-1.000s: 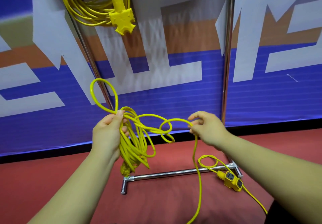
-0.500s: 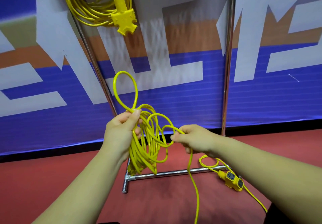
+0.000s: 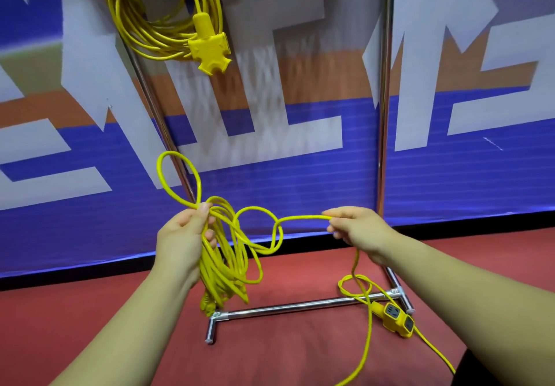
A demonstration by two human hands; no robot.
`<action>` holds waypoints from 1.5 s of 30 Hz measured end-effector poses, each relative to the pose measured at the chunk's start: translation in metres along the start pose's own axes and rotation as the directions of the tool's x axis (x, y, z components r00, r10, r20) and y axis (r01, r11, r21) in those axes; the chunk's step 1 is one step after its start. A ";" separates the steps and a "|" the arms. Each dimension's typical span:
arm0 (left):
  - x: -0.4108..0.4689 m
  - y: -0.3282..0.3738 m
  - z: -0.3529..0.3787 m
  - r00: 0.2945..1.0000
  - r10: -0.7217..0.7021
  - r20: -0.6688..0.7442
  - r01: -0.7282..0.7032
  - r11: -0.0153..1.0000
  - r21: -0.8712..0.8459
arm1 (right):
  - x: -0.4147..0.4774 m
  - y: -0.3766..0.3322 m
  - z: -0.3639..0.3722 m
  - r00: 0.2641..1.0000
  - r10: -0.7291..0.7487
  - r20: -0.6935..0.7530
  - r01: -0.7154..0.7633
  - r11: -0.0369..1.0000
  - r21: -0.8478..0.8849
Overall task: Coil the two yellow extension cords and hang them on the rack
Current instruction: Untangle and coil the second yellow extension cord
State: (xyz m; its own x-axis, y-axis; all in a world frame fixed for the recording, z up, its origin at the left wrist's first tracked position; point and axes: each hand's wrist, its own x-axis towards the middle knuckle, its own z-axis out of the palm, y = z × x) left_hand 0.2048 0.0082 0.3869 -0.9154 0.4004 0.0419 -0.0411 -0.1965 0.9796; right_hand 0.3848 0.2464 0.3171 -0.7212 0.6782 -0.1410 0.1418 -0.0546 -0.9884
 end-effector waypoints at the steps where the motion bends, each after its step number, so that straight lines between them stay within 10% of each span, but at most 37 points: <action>1: -0.002 0.002 0.002 1.000 0.004 0.022 -0.004 1.000 -0.001 | -0.004 -0.005 0.003 0.996 -0.006 0.084 0.009 0.999 -0.042; 9: -0.024 0.010 0.023 0.983 0.018 0.183 -0.041 0.991 0.124 | -0.021 -0.026 0.034 0.983 0.004 0.184 0.074 0.908 -0.411; 14: -0.035 0.012 0.032 0.972 0.012 0.234 -0.046 0.989 0.139 | -0.022 -0.028 0.042 0.965 0.170 0.199 -0.123 0.965 -0.230; 21: -0.035 0.011 0.039 0.978 -0.018 0.209 -0.008 0.992 0.124 | -0.019 -0.036 0.041 0.997 -0.075 -0.037 0.055 0.922 -0.384; 28: 0.018 -0.001 -0.010 0.972 -0.117 -0.202 0.089 0.986 -0.140 | 0.005 -0.043 -0.048 0.970 0.033 -0.242 0.066 0.918 0.390; 38: 0.017 0.002 -0.021 0.993 -0.042 -0.107 0.032 0.995 -0.096 | -0.006 -0.014 -0.022 0.997 0.066 0.029 -0.057 0.970 -0.237; 40: 0.006 0.008 -0.011 0.998 -0.049 -0.034 0.045 0.994 -0.100 | -0.008 -0.009 -0.017 0.992 0.096 0.083 -0.044 0.872 -0.487; 43: -0.009 0.014 0.002 0.998 -0.017 0.055 0.019 1.000 -0.020 | -0.020 -0.014 -0.009 0.986 0.088 0.141 0.085 0.460 -0.884; 45: -0.017 0.016 0.010 0.994 -0.009 0.105 0.005 0.999 0.043 | -0.035 -0.027 0.005 0.974 -0.035 0.223 0.206 0.542 -0.815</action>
State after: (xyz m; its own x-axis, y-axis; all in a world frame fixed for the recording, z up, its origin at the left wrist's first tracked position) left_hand 0.2240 0.0069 0.4040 -0.8678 0.4940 0.0535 -0.0281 -0.1562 0.9873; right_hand 0.4024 0.2204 0.3479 -0.8588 0.4991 -0.1152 0.4805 0.7071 -0.5188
